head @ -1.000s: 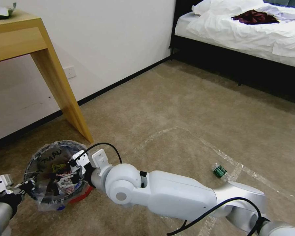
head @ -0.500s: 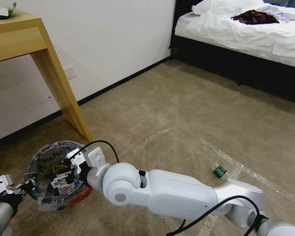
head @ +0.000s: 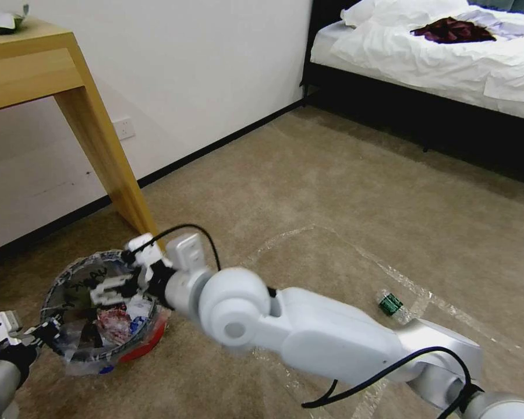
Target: Pick up the trash bin and place the garbage on the floor into it.
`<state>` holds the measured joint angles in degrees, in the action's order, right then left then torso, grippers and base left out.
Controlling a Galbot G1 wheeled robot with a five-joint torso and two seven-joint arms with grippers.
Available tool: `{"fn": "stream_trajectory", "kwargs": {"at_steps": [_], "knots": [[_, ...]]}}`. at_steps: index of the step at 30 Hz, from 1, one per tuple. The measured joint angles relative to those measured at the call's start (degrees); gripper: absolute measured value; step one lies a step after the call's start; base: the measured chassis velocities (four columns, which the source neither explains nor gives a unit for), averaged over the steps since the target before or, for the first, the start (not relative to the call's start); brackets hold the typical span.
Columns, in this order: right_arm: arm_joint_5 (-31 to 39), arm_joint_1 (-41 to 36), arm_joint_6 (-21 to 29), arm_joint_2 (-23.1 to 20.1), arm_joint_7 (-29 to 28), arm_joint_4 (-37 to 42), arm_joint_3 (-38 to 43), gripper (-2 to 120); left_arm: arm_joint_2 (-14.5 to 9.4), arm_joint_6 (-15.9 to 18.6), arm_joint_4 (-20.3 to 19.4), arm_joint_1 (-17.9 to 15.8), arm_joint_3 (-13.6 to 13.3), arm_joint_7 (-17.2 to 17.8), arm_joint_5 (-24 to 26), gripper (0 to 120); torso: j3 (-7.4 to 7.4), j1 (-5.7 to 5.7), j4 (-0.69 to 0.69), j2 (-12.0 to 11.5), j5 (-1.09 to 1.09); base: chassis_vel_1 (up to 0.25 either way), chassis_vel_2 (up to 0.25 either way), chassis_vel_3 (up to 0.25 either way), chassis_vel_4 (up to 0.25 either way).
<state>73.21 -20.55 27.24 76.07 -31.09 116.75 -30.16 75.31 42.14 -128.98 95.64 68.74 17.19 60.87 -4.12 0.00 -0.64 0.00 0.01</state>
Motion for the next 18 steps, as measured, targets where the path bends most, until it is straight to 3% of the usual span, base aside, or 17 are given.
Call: {"fn": "stream_trajectory", "kwargs": {"at_steps": [5,9,10,18], "knots": [[-1.72,-3.32,-3.21,-3.40,2.87,2.79,8.24,100,-0.03,0.00,-0.01,0.05,0.10,-0.01,0.07,0,0.00,0.00,0.00,0.00,0.00,0.000,0.000,0.000,0.000],[-6.76,-6.36,-7.38,-8.38,4.84,4.38,14.29,100,0.04,0.00,0.01,0.15,0.26,-0.01,0.07,0,0.00,0.00,0.01,0.00,0.01,0.000,0.000,0.000,0.000],[-10.82,-8.01,-10.20,-11.68,6.76,4.41,17.20,100,0.13,0.00,0.02,0.19,0.27,-0.02,0.04,0,0.00,0.00,-0.01,0.00,0.00,0.000,0.000,0.000,0.000],[-15.08,-13.73,-15.04,-16.56,10.00,5.35,26.24,100,0.41,0.00,-0.20,0.37,0.15,-0.26,-0.17,0,0.00,0.00,0.00,0.00,0.00,0.000,0.000,0.000,0.000]]}}
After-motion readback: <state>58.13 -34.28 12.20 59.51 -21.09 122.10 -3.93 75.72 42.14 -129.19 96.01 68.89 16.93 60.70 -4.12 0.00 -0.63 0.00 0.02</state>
